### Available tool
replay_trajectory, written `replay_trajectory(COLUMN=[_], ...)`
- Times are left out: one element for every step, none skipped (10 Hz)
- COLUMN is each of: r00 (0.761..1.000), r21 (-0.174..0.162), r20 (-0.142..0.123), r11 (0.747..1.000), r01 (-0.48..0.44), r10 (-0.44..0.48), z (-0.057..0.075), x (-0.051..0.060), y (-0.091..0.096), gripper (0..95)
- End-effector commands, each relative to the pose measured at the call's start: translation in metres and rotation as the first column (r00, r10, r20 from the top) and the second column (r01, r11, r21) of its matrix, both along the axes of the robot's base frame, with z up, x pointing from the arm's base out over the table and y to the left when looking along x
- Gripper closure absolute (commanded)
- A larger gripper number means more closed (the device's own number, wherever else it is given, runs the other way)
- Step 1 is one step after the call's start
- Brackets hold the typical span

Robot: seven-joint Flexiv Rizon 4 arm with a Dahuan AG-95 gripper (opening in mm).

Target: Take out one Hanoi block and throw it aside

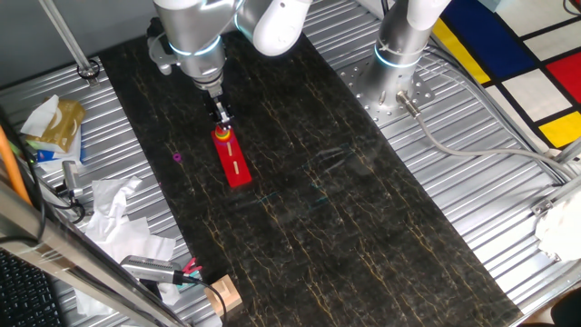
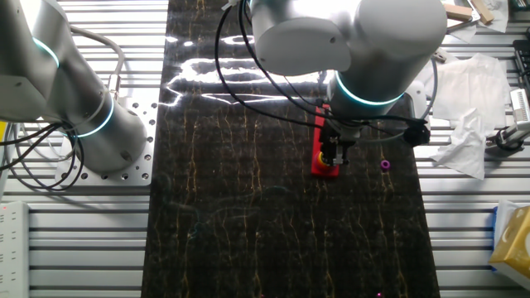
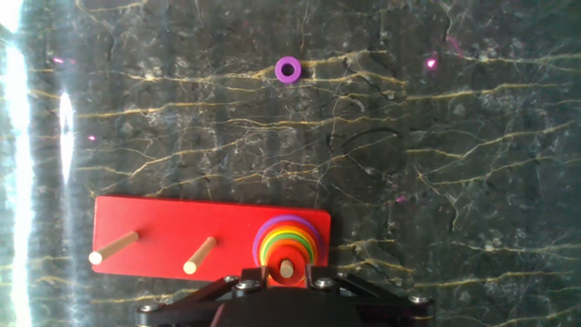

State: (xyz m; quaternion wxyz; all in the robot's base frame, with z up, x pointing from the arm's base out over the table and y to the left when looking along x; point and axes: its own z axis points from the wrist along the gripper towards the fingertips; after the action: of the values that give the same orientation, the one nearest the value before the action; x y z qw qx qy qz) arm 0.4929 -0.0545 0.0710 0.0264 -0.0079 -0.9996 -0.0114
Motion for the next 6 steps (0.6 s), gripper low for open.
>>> replay_trajectory(r00=[1.0, 1.0, 1.0, 1.0, 1.0, 1.0], r21=[0.0, 0.0, 0.0, 0.0, 0.0, 0.0], r20=[-0.002, -0.003, -0.006, -0.011, -0.013, -0.013], r11=[1.0, 1.0, 1.0, 1.0, 1.0, 1.0], r01=[-0.001, -0.003, -0.005, -0.005, -0.006, -0.005], r10=[0.001, 0.003, 0.005, 0.005, 0.006, 0.005], z=[0.003, 0.006, 0.009, 0.013, 0.016, 0.02], x=[0.0, 0.001, 0.001, 0.002, 0.002, 0.002], y=[0.0, 0.0, 0.0, 0.0, 0.0, 0.0], gripper=[95.0, 95.0, 95.0, 95.0, 95.0, 95.0])
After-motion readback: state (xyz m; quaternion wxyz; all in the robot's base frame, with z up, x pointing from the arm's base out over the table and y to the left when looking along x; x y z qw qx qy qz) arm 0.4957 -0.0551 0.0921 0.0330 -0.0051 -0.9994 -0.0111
